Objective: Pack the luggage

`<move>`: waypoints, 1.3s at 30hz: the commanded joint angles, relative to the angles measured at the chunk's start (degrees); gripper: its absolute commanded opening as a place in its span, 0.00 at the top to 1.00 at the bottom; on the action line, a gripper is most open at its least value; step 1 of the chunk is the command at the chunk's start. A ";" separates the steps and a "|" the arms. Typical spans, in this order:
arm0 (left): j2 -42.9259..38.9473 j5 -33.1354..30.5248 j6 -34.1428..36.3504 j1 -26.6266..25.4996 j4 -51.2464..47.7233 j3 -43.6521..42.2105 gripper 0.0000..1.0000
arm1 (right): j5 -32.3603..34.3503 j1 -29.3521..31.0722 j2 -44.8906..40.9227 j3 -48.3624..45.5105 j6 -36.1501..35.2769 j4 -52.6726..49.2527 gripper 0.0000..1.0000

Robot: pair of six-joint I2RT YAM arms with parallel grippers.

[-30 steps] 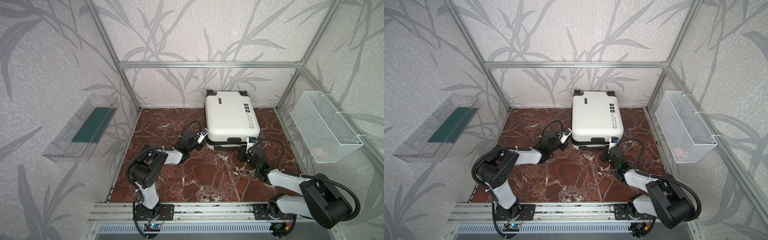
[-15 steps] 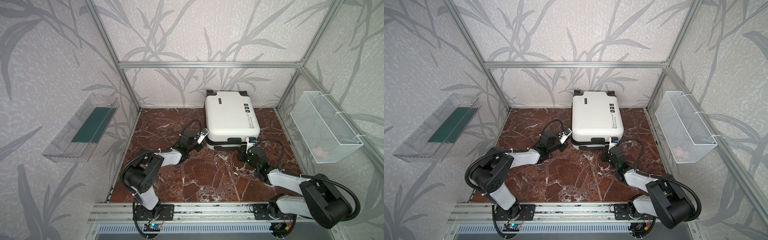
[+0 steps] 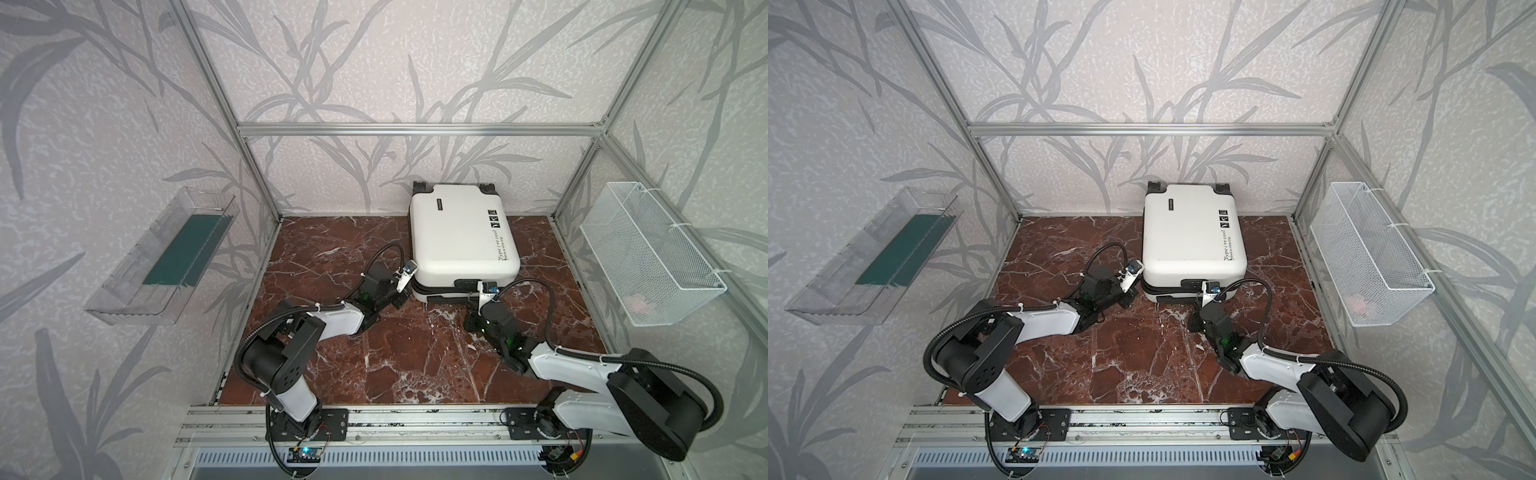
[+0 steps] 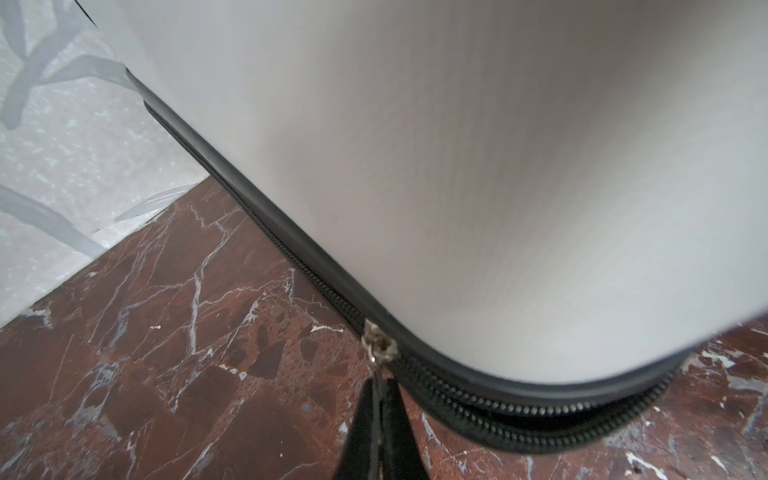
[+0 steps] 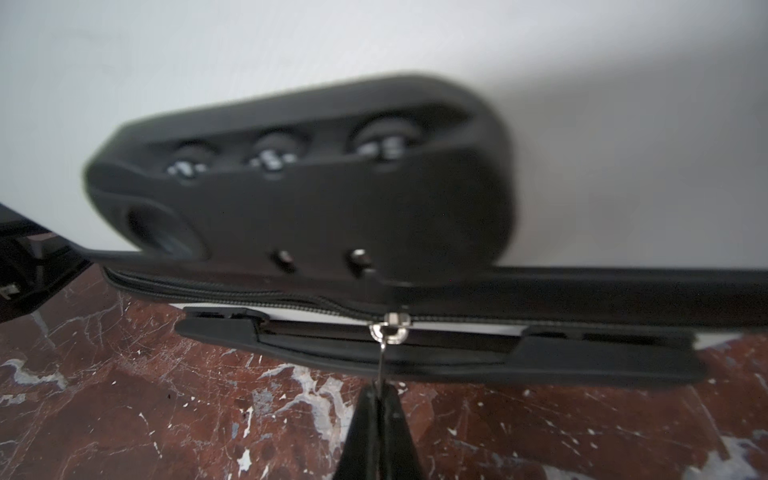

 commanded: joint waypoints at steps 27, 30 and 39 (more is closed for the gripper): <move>-14.62 0.25 -7.67 -4.72 2.28 -8.64 1.00 | 2.12 10.42 17.28 14.82 -0.33 1.91 1.00; -16.12 0.30 -8.15 -5.79 0.24 -9.57 1.00 | 1.16 9.05 17.46 14.79 -0.15 1.92 1.00; -16.33 -1.31 -11.71 -11.03 2.24 -13.28 1.00 | -1.72 5.80 17.76 13.83 0.43 2.37 1.00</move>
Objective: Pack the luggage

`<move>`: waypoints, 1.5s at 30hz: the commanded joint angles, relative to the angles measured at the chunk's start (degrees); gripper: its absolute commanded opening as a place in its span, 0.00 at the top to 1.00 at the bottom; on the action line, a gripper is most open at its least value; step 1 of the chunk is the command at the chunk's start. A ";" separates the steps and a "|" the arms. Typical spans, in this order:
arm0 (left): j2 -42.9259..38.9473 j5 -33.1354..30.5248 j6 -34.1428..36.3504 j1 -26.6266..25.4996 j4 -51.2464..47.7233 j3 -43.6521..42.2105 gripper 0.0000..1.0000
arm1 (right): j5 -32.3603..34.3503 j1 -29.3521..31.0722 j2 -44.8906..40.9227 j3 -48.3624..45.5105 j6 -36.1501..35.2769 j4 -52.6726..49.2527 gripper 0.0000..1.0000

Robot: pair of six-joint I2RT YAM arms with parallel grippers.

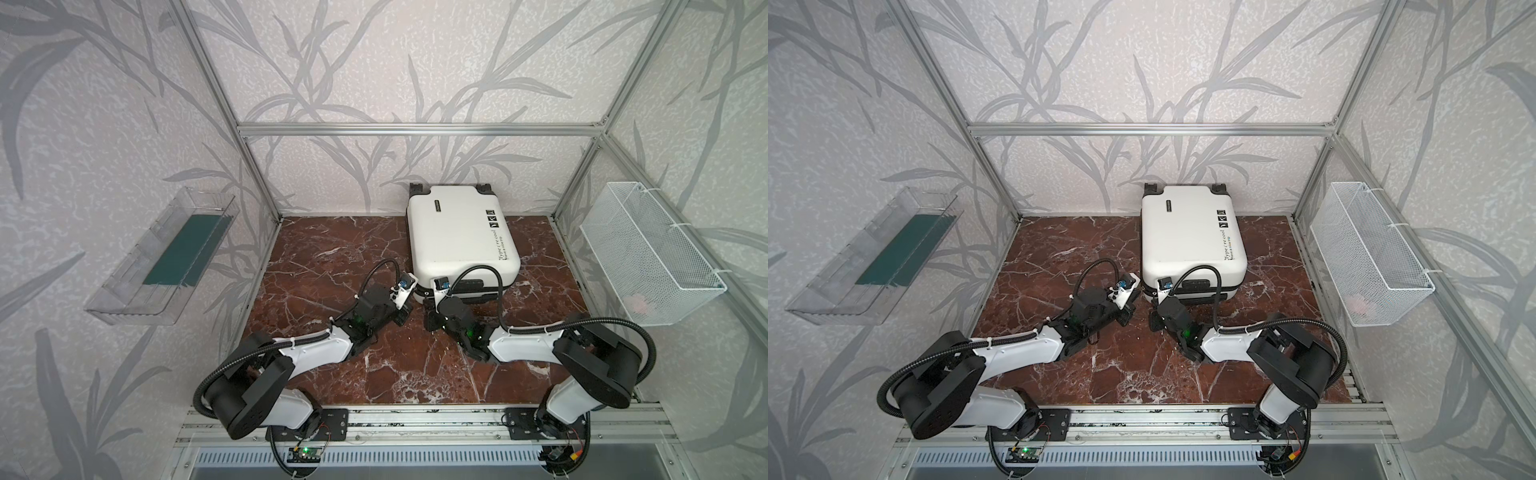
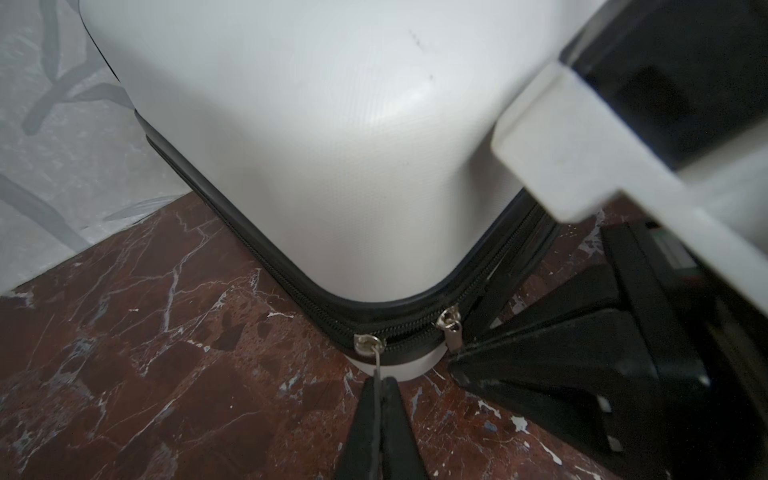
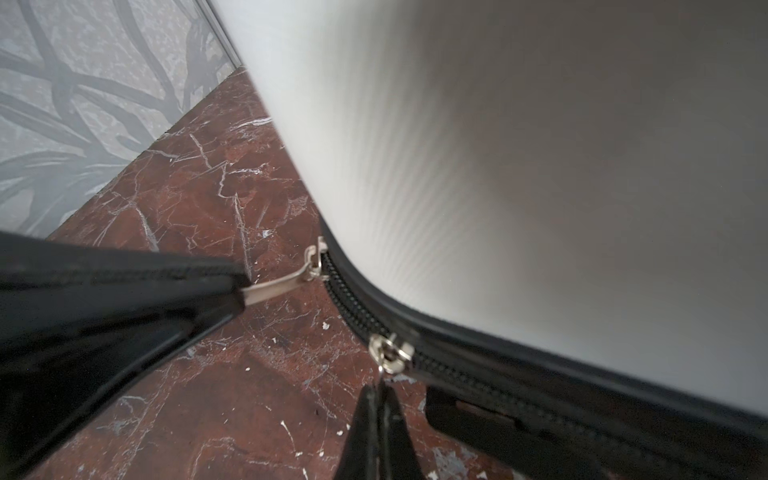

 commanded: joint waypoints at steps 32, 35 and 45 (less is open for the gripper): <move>-0.34 -4.85 -7.41 -4.58 6.52 -3.81 0.89 | -8.84 0.52 6.65 2.60 2.32 2.36 1.00; -2.14 -10.48 -7.94 -4.58 5.53 -3.61 0.76 | -8.02 0.54 5.99 2.59 3.12 -1.06 0.94; -11.31 -24.56 -12.00 -3.93 3.46 -3.01 0.26 | -9.73 0.51 2.19 1.44 3.93 -4.86 0.49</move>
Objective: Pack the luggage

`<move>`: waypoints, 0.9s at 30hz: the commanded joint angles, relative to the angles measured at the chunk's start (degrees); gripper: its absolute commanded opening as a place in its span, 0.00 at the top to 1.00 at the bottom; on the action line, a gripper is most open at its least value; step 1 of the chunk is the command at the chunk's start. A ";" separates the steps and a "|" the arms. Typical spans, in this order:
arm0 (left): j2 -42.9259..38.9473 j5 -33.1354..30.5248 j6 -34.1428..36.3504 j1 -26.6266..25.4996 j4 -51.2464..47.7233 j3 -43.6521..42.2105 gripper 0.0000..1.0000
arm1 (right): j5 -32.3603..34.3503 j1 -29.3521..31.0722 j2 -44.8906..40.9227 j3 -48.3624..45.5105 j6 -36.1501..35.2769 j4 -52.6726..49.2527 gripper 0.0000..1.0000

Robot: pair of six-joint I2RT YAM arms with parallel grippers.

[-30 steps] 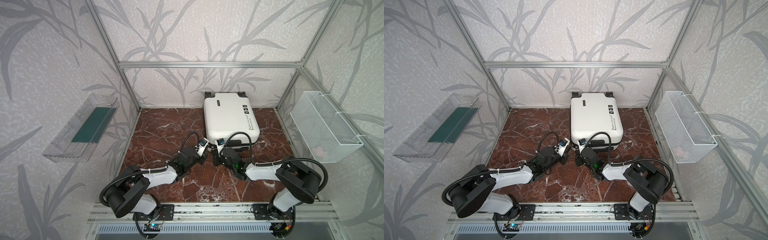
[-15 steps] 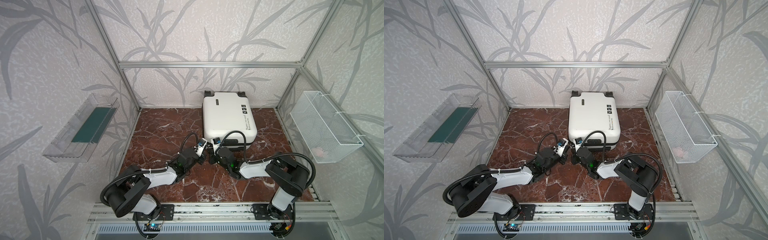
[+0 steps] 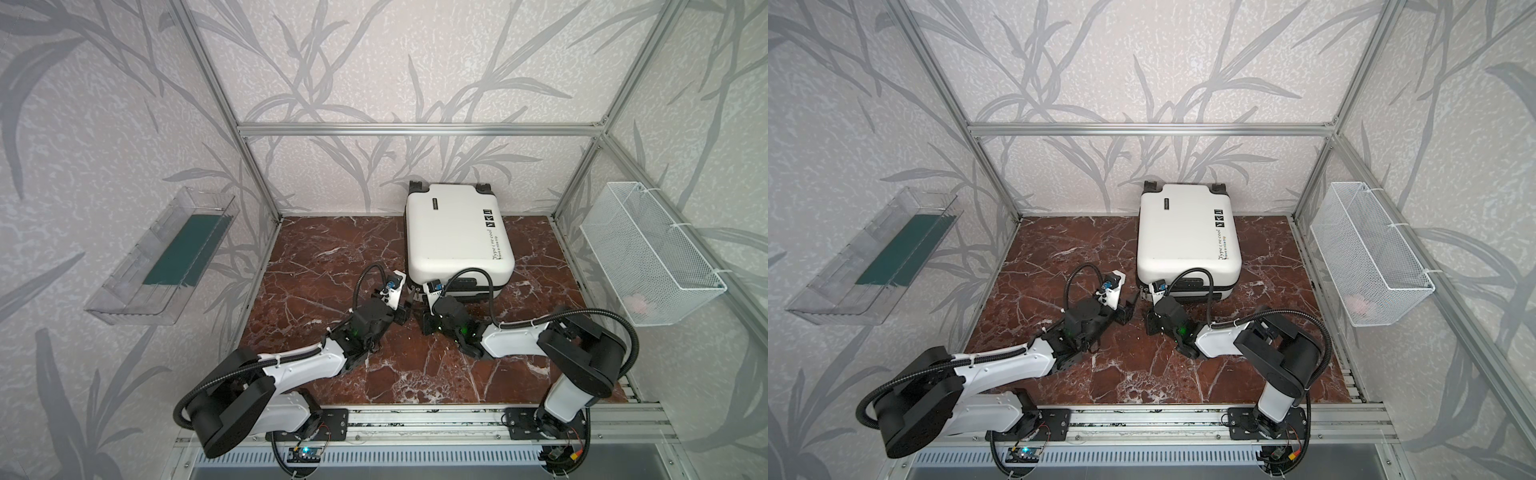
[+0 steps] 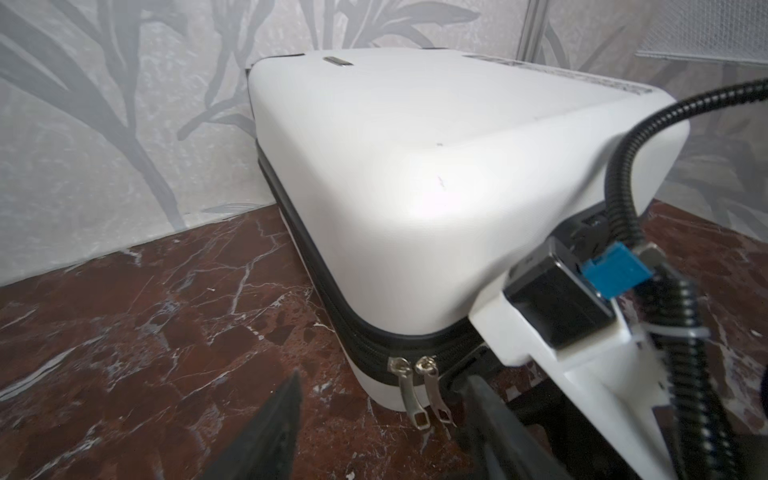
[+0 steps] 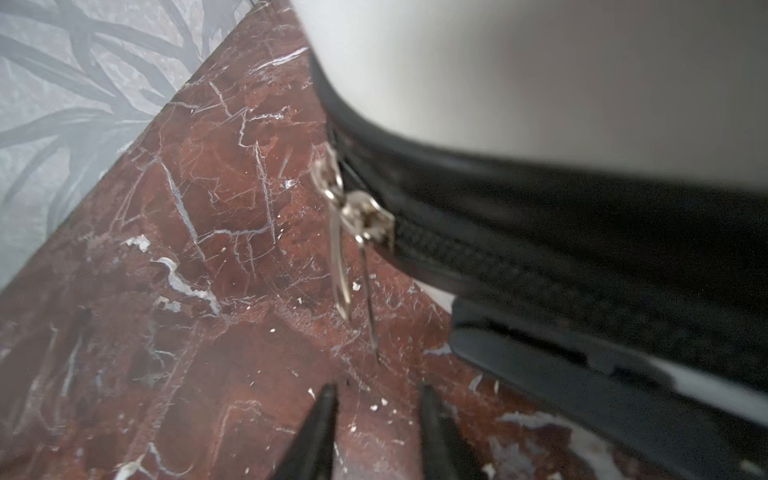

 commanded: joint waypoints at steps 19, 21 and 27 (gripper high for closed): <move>-19.00 -7.45 -3.11 19.28 -26.87 10.58 0.03 | 15.18 -8.71 -43.74 -0.32 -1.67 -46.58 0.01; -19.11 -7.06 -3.34 22.31 -27.51 9.94 0.03 | 17.10 -13.90 -46.28 0.41 -0.89 -51.65 0.01; -17.78 -3.42 -6.51 32.03 -29.37 8.08 0.01 | 14.75 -33.18 -49.44 0.71 0.41 -56.15 0.01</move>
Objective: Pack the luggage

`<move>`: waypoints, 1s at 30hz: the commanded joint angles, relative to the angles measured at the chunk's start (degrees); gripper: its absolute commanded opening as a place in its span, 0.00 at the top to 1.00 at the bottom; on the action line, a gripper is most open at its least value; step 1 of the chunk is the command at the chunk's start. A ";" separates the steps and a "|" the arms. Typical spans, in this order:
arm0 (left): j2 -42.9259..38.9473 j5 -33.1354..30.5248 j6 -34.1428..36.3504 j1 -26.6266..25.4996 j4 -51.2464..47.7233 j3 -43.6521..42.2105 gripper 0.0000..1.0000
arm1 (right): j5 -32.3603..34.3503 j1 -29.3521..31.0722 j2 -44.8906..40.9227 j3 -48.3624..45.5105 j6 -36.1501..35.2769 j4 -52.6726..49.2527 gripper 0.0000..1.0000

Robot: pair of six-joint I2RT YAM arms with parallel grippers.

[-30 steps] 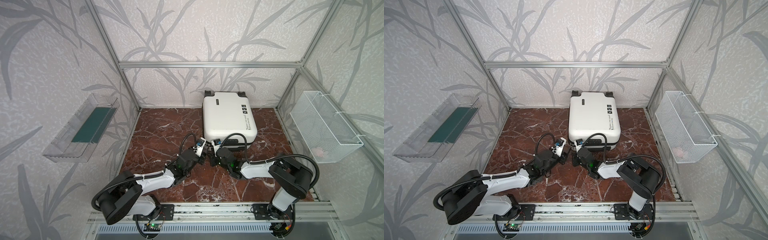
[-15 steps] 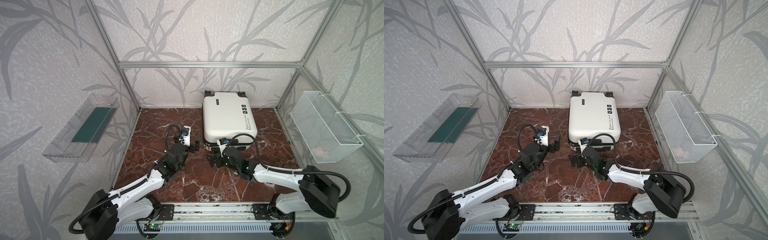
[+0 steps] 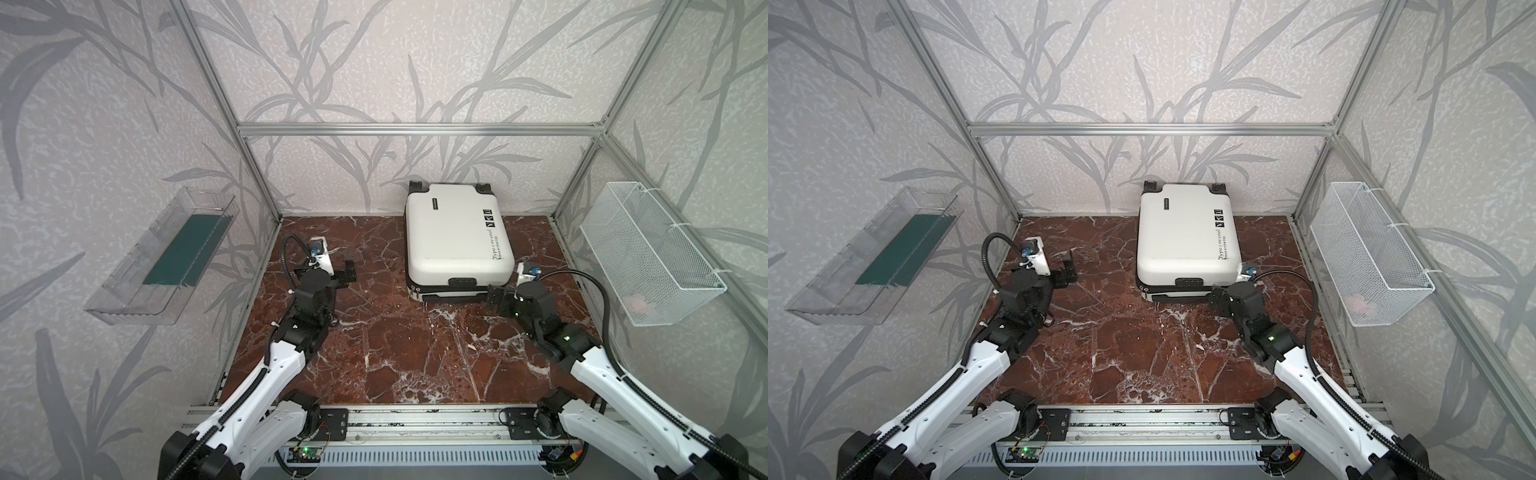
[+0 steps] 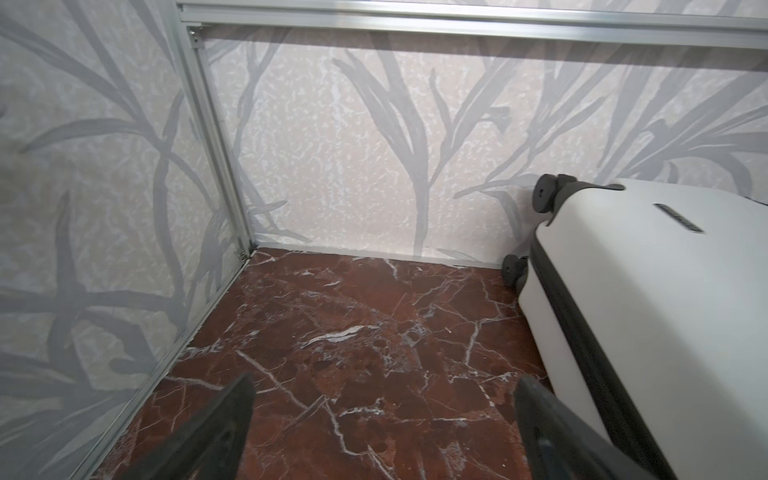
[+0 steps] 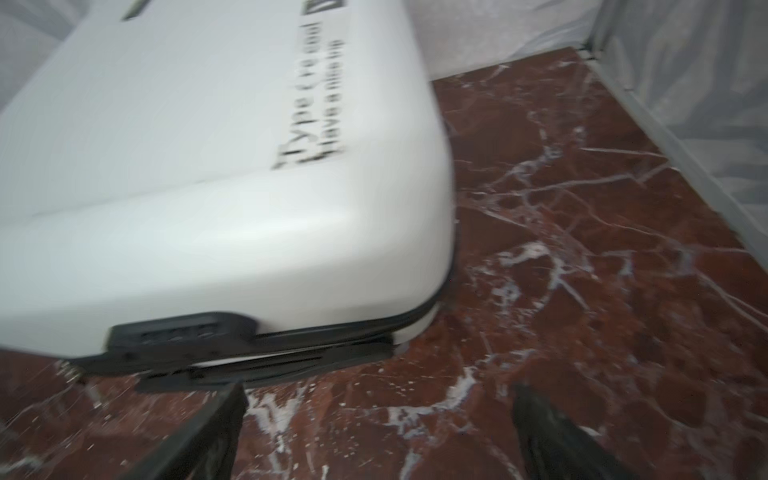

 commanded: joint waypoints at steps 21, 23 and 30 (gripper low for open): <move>14.08 3.19 2.17 13.84 11.53 -10.35 0.01 | 16.99 -16.91 21.17 -3.88 -11.08 22.88 0.01; 15.96 3.44 3.63 13.85 17.44 -12.34 0.00 | 15.62 -16.86 23.15 -4.58 -12.08 25.96 0.01; 29.19 11.10 8.32 14.57 37.26 -14.98 0.01 | 3.48 -16.90 28.45 -15.20 -21.32 57.23 0.01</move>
